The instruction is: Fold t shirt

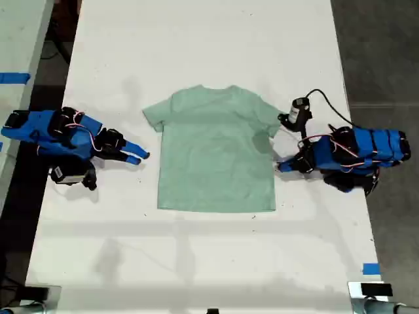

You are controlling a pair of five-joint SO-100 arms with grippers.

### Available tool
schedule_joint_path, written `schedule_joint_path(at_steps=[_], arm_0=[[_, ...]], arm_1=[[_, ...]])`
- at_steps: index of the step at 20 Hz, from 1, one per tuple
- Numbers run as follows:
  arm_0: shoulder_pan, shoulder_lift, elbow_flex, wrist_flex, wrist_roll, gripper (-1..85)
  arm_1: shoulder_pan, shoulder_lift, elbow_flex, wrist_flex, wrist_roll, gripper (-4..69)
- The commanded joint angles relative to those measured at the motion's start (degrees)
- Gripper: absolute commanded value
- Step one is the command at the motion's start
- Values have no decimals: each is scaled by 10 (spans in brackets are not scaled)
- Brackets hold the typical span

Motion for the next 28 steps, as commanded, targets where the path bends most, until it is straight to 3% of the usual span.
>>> schedule_joint_path(at_steps=[1, 12, 16, 24, 25, 27, 28], arm_0=[[4, 6, 25, -2, -1, 159], [4, 6, 25, -2, -1, 161], [4, 6, 25, -2, -1, 161], [4, 6, 25, -2, -1, 161], [4, 6, 25, -2, -1, 161], [4, 6, 25, -2, 0, 161], [4, 6, 25, -2, 0, 161]], arm_1=[[-4, 5, 26, -16, 3, 14], [-1, 5, 26, -16, -23, 12], [74, 5, 26, -16, -23, 12], [92, 5, 26, -16, -12, 12], [92, 5, 26, -17, 34, 12], [86, 6, 27, -17, 325, 15], [75, 7, 20, -15, 423, 65]])
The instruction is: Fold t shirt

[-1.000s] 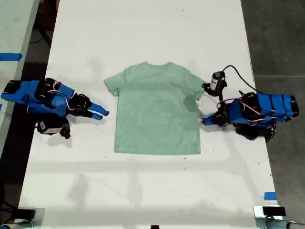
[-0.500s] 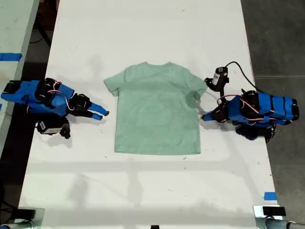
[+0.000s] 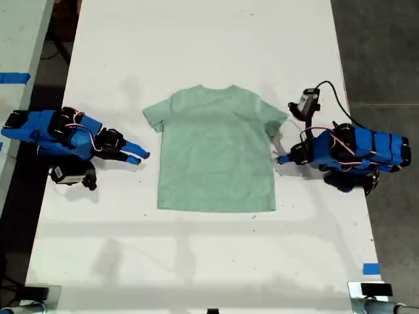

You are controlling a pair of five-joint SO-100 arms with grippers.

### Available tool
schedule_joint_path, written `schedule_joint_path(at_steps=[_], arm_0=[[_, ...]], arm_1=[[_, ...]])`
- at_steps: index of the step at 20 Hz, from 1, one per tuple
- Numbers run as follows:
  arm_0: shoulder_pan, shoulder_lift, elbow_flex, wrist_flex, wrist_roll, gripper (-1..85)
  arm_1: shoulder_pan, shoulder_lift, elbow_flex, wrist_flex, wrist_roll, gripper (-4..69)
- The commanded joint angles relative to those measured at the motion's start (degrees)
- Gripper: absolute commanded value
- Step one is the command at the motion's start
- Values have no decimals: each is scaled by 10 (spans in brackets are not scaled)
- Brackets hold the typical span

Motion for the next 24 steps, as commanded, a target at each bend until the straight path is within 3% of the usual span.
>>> schedule_joint_path(at_steps=[1, 2, 5, 7, 9, 12, 14, 15, 17, 21, 24], arm_0=[[4, 6, 25, -2, 0, 161], [3, 6, 25, -2, 0, 161], [3, 6, 25, -2, 0, 161], [3, 6, 25, -2, 0, 161], [3, 6, 25, -2, 0, 161], [3, 6, 25, -2, 0, 161], [3, 6, 25, -2, 0, 161], [3, 6, 25, -2, 0, 161], [3, 6, 25, -2, 0, 161], [3, 6, 25, -2, 0, 161], [3, 6, 25, -2, 0, 161]], arm_1=[[5, 7, 19, -12, 163, 15], [42, 8, 24, -25, 143, -6], [40, 8, 29, -34, 272, 1], [46, 7, 26, -76, 253, -3], [96, 2, -19, -44, 190, 1], [302, -206, -209, 36, -5, 5], [381, -371, -282, -11, -55, 108], [410, -415, -299, -47, -62, 221], [456, -490, -314, -124, -64, 289], [503, -588, -242, -342, -39, 329], [529, -669, -230, -418, -31, 296]])
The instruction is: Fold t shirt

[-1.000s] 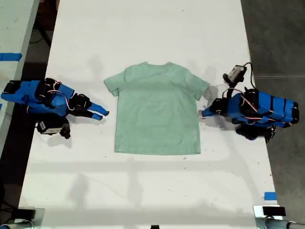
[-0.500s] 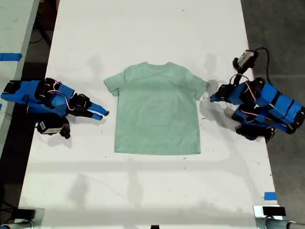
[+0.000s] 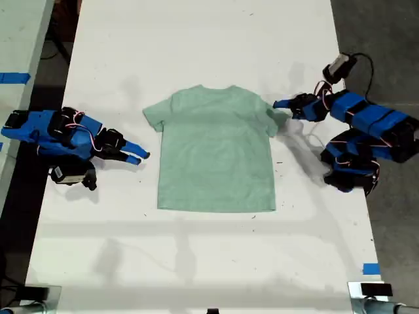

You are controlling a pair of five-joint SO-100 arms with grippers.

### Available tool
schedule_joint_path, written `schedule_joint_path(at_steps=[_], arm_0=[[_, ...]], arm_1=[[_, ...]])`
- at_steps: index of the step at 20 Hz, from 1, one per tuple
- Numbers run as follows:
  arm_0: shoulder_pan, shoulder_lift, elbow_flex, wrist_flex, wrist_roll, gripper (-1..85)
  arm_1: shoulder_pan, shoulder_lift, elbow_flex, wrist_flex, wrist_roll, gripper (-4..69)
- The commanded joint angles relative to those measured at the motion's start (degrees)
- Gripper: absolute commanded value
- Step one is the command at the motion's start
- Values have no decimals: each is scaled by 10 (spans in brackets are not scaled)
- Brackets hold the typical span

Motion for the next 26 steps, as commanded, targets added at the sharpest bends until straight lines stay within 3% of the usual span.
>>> schedule_joint_path(at_steps=[1, 3, 5, 13, 17, 24, 26], arm_0=[[3, 6, 25, -2, 0, 161], [3, 6, 25, -2, 0, 161], [3, 6, 25, -2, 0, 161], [2, 6, 25, -2, 0, 161], [2, 6, 25, -2, 0, 161], [2, 6, 25, -2, 0, 162], [2, 6, 25, -2, 0, 162]], arm_1=[[7, -47, -2, -59, 20, 279], [0, -45, -2, -55, 32, 251], [-10, -49, -1, -59, 33, 153], [-56, -76, -18, -69, 23, 12], [-65, -95, -49, -47, 13, 12], [-82, -12, -200, 108, -28, 12], [-90, -4, -208, 119, -25, 12]])
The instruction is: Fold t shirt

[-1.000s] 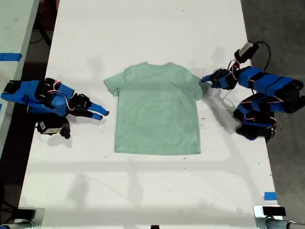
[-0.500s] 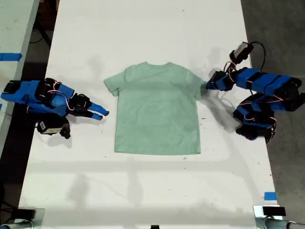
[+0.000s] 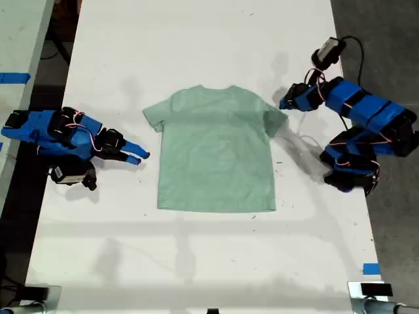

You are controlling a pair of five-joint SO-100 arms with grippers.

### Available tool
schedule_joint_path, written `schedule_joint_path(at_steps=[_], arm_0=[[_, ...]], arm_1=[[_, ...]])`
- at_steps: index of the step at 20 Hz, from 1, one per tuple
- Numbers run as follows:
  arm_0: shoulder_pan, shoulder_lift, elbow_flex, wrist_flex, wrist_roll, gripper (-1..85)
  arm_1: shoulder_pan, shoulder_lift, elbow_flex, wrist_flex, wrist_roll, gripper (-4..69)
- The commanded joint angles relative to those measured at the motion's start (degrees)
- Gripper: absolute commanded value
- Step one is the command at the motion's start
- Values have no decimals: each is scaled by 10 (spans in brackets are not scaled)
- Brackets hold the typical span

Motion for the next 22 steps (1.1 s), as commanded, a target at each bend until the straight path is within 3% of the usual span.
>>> schedule_joint_path(at_steps=[1, 3, 4, 5, 6, 10, 13, 14, 17, 22], arm_0=[[2, 6, 25, -2, 0, 162], [2, 6, 25, -2, 0, 162], [2, 6, 25, -2, 0, 162], [2, 6, 25, -2, 0, 162], [2, 6, 25, -2, 0, 162], [2, 6, 25, -2, 0, 162], [2, 6, 25, -2, 0, 162], [1, 6, 25, -2, 1, 164], [1, 6, 25, -2, 2, 167], [1, 6, 25, -2, 2, 167]], arm_1=[[-10, 21, -41, 10, -5, 12], [-19, 20, -60, 23, 4, 12], [-18, 5, -75, 46, 16, 124], [-8, -17, -77, 67, 25, 354], [8, -38, -65, 67, 19, 382], [36, -195, -37, 11, 7, 327], [27, -290, -76, 4, 9, 167], [25, -285, -74, -4, 11, 37], [12, -272, -96, -1, 8, 15], [-33, -254, -289, 130, -28, 15]])
